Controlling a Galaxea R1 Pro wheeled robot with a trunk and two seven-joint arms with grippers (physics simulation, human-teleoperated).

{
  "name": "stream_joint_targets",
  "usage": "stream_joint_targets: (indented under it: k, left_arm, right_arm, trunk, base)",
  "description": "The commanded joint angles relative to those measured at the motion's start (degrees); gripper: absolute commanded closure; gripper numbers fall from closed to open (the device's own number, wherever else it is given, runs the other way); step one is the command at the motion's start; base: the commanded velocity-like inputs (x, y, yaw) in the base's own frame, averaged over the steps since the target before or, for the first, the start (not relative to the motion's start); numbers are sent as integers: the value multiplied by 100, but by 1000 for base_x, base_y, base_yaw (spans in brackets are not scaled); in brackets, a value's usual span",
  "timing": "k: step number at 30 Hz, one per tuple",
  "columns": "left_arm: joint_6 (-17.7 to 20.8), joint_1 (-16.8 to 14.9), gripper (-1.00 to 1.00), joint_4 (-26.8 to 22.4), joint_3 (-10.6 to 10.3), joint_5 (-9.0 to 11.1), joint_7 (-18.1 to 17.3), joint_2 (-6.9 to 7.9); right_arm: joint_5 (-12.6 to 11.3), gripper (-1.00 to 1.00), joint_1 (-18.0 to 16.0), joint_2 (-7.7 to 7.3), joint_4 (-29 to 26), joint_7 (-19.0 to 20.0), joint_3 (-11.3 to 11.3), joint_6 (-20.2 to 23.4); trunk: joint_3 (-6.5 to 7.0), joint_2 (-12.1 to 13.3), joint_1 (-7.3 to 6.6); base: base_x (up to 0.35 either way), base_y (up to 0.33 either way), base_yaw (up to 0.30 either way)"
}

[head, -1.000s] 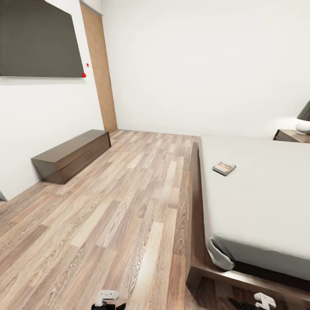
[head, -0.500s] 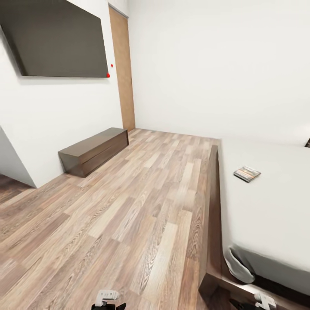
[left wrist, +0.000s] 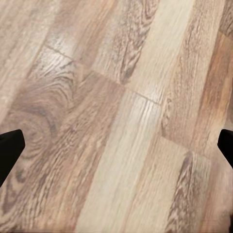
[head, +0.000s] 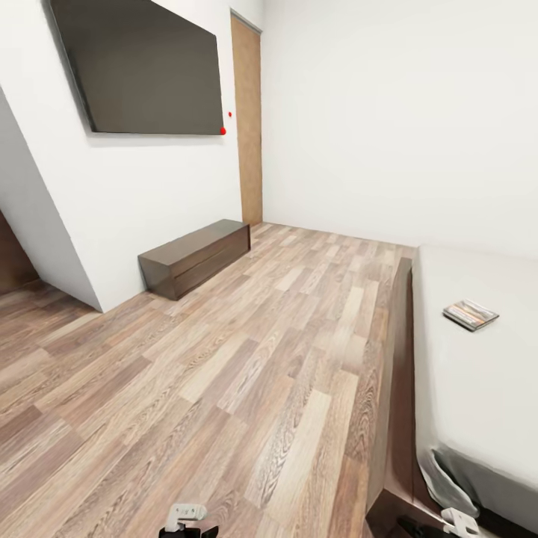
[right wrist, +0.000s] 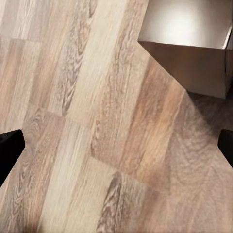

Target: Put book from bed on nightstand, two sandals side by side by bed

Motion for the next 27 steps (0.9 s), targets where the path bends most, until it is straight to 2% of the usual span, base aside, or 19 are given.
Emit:
stream_joint_targets:
  k: [1,14,19,22,27]
  left_arm:
    - [-24,-4,-100,5,48,-60,-11,1]
    - [-24,-4,-100,4,48,-68,-2,1]
    - [-17,-4,-100,-5,26,-130,5,4]
    - [-16,-4,-100,-11,-38,-253,11,21]
    - [-16,-4,-100,-12,-54,-290,14,28]
  right_arm:
    - [30,-100,-3,-1,6,21,-44,-8]
    - [30,-100,-3,-1,6,21,-44,-8]
    - [30,-100,-3,-1,1,21,-44,-8]
    - [30,-100,-3,-1,-13,21,-44,-8]
    - [30,-100,-3,-1,-18,15,-44,-22]
  trunk:
    - [-5,-2,-1]
    - [-5,-2,-1]
    - [-5,-2,-1]
    - [-5,-2,-1]
    - [-5,-2,-1]
  base:
    - [0,0,74]
    - [0,0,11]
    - [0,0,0]
    - [0,0,0]
    - [0,0,8]
